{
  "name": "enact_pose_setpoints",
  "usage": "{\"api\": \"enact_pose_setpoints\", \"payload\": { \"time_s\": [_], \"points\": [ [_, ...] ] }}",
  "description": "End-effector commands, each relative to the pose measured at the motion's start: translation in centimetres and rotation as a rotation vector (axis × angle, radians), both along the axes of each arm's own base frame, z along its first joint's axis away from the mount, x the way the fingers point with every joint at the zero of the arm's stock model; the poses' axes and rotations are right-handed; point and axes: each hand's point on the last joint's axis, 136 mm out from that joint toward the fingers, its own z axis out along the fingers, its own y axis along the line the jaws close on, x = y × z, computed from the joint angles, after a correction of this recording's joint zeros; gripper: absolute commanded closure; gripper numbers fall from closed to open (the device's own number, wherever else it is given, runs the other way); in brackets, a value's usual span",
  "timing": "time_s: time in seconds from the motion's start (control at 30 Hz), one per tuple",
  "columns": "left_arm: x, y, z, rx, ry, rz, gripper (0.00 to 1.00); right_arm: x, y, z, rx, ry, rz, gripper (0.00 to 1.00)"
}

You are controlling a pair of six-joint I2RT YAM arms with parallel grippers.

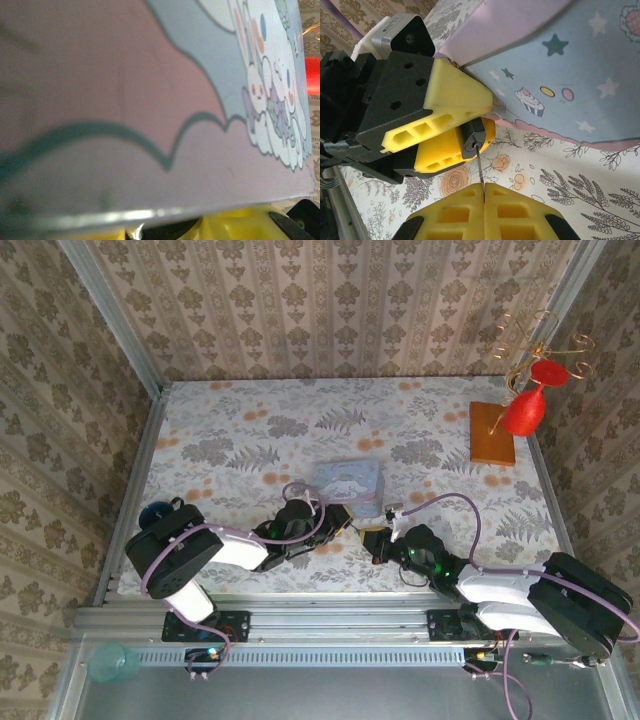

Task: Unlock a padlock with a key

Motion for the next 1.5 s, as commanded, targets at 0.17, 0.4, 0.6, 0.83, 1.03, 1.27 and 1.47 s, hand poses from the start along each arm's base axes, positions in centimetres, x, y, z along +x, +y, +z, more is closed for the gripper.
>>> {"api": "enact_pose_setpoints", "payload": {
  "time_s": [0.17,0.4,0.6,0.83,1.03,1.27,1.47],
  "points": [
    [0.0,-1.6,3.1,-0.081,-0.062,-0.039,0.89,0.5,0.1,1.3,0.017,-0.038,-0.018,1.00],
    [-0.2,-1.9,3.2,-0.083,-0.061,-0.048,0.88,0.6,0.0,1.4,0.020,-0.039,-0.026,1.00],
    [-0.3,-2.1,3.0,-0.083,-0.054,-0.050,0.88,0.7,-0.2,1.4,0.018,-0.044,-0.036,1.00],
    [-0.6,-2.7,3.2,-0.100,-0.053,-0.065,0.88,0.8,-0.4,1.3,0.014,-0.044,-0.051,1.00],
    [-1.2,-3.2,3.6,-0.112,-0.052,-0.081,0.88,1.4,-0.2,1.5,0.034,-0.027,-0.056,1.00],
    [-1.4,-3.4,3.6,-0.112,-0.054,-0.084,0.88,2.0,-0.2,2.2,0.083,-0.030,-0.064,1.00],
    [-1.6,-3.5,3.6,-0.112,-0.052,-0.090,0.88,2.0,0.0,2.5,0.090,-0.031,-0.053,1.00]
  ]
}}
